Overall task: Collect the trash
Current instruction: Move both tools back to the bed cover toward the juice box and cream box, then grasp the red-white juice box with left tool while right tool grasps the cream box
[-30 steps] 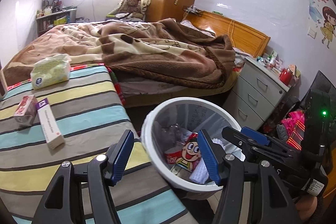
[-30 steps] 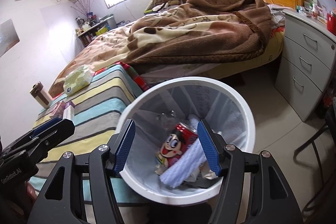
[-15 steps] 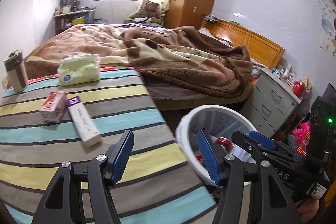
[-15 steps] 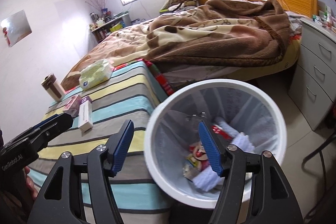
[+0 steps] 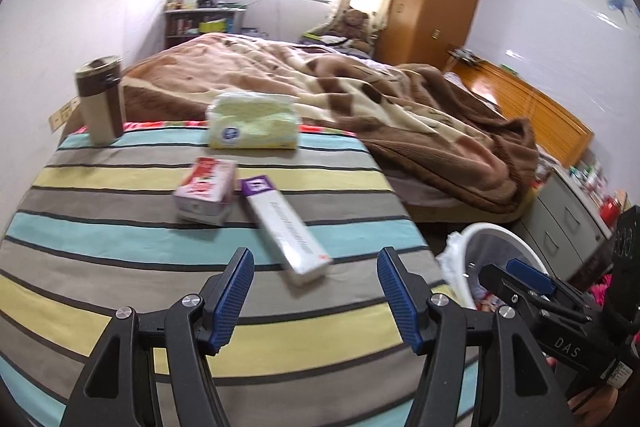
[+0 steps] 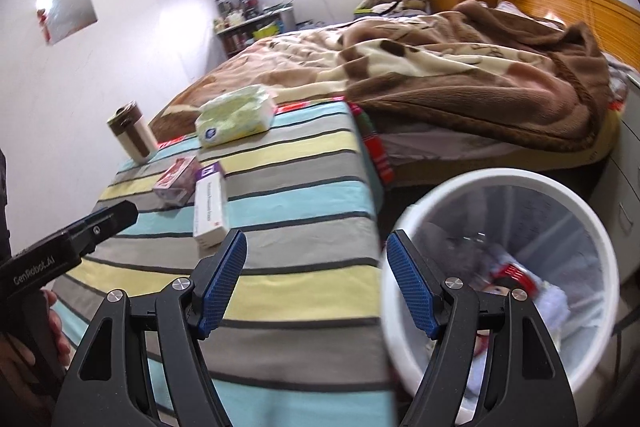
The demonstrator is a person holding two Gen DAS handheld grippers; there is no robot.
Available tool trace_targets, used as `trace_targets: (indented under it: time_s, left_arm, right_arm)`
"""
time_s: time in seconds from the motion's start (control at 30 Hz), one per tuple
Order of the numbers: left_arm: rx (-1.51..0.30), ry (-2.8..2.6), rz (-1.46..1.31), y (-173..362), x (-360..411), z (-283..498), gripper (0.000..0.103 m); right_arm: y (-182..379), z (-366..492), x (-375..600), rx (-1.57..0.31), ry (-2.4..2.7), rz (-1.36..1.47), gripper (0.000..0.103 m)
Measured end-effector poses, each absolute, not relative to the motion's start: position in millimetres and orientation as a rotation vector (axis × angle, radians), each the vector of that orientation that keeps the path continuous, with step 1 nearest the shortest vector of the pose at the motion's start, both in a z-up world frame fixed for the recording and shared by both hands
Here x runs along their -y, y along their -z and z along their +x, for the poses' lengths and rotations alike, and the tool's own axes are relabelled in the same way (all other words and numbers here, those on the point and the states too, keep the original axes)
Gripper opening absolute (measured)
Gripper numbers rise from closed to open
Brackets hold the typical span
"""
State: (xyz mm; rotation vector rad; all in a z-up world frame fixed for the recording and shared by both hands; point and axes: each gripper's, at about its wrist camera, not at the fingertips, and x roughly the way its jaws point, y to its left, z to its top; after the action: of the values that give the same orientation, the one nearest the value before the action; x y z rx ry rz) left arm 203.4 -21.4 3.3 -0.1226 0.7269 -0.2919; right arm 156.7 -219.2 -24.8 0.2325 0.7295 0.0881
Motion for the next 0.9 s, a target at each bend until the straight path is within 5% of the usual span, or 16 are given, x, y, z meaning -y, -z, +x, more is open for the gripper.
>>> trace_targets:
  time_s: [0.9]
  left_arm:
    - [-0.801,0.190,-0.160,31.9,-56.3,285.3,0.064]
  right_arm:
    - [68.3,255.9,115.3,-0.925,-0.281,0.013,0.074]
